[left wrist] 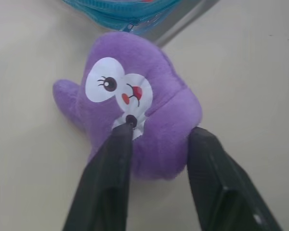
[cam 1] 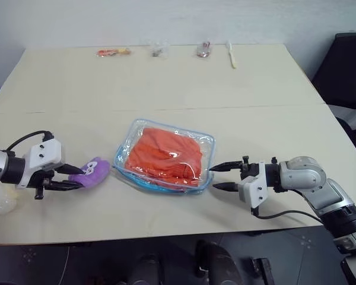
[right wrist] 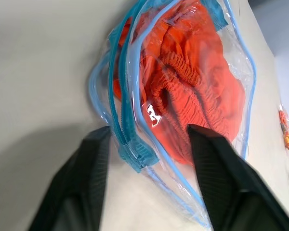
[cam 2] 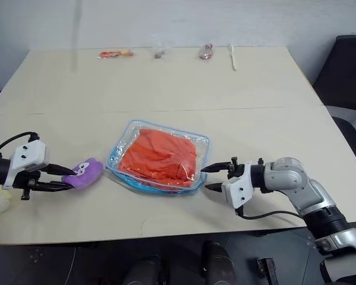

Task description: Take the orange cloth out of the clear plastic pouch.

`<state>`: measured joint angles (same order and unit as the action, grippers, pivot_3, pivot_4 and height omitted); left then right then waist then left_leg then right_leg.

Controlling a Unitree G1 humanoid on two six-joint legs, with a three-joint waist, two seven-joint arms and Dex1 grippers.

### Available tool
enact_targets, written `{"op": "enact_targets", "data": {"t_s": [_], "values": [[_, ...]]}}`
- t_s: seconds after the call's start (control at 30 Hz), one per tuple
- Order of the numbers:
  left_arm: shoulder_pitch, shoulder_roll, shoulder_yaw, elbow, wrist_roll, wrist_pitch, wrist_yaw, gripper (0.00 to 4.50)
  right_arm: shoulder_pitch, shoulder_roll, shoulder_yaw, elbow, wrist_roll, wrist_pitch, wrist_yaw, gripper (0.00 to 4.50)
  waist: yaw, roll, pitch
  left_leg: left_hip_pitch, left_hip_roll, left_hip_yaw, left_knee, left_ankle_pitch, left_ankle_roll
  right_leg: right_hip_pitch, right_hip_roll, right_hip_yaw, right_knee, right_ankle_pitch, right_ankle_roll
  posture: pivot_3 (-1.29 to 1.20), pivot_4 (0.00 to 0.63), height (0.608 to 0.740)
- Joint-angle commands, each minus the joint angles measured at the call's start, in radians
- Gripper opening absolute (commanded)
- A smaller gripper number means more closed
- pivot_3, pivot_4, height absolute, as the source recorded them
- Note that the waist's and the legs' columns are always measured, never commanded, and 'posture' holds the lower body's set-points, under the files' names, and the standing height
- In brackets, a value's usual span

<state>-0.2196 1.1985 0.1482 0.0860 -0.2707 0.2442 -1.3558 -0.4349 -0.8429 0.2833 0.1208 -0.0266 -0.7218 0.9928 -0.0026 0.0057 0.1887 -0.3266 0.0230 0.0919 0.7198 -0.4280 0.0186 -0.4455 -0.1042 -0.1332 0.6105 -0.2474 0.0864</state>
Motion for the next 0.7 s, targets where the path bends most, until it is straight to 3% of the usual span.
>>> {"op": "enact_targets", "data": {"t_s": [0.03,0.1,0.17,0.3,0.43,0.57,0.7], "values": [[0.006,0.013,0.039,-0.023,-0.002,-0.011,0.013,3.31,0.042,-0.045,-0.070,-0.079,0.040,0.037,-0.007,3.98,0.001,0.000,0.000,0.000,0.001,0.000,0.000,0.000,0.000,0.000,0.000,0.000,0.000,0.000,0.000,0.00,0.150,0.740],[0.018,0.026,0.056,-0.025,-0.004,-0.012,0.008,3.93,0.092,-0.067,-0.101,-0.135,0.062,0.091,-0.013,4.50,0.001,0.000,0.000,0.000,0.002,0.000,0.000,0.000,0.000,0.000,0.000,0.000,0.000,0.000,0.000,0.00,0.150,0.740],[0.042,0.048,0.087,-0.024,-0.011,-0.025,-0.017,4.48,0.164,-0.091,-0.148,-0.222,0.109,0.188,-0.021,4.50,0.000,0.000,0.000,0.000,0.002,0.000,0.000,0.000,0.000,0.000,0.001,0.000,0.000,0.000,0.000,0.00,0.150,0.740],[0.023,0.101,0.128,-0.053,-0.087,0.029,-0.111,4.48,0.325,-0.169,-0.243,-0.466,0.345,0.533,-0.006,4.50,0.003,0.001,0.000,0.000,0.004,0.001,0.000,-0.001,-0.001,-0.001,0.003,0.000,0.000,0.000,0.000,0.00,0.150,0.740],[-0.190,0.093,0.043,-0.124,-0.172,0.141,-0.137,4.48,0.446,-0.242,-0.367,-0.706,0.690,0.949,-0.089,4.50,0.026,0.000,0.000,-0.001,0.004,0.000,0.003,-0.001,-0.001,0.000,0.003,0.000,0.001,0.000,-0.001,0.00,0.150,0.740],[-0.368,0.005,-0.102,-0.152,-0.083,0.050,-0.125,4.48,0.463,-0.228,-0.437,-0.842,0.947,1.198,-0.258,4.50,0.030,0.000,0.000,0.001,0.003,0.001,0.004,-0.001,-0.001,0.002,0.003,0.001,0.001,0.001,-0.002,0.00,0.150,0.740],[-0.442,-0.103,-0.251,-0.081,0.098,-0.229,-0.115,4.48,0.414,-0.140,-0.427,-0.909,1.092,1.322,-0.494,4.50,0.026,0.000,0.000,0.002,-0.002,0.002,0.003,-0.001,-0.001,0.001,0.004,0.002,0.001,0.001,-0.002,0.00,0.150,0.740]]}}
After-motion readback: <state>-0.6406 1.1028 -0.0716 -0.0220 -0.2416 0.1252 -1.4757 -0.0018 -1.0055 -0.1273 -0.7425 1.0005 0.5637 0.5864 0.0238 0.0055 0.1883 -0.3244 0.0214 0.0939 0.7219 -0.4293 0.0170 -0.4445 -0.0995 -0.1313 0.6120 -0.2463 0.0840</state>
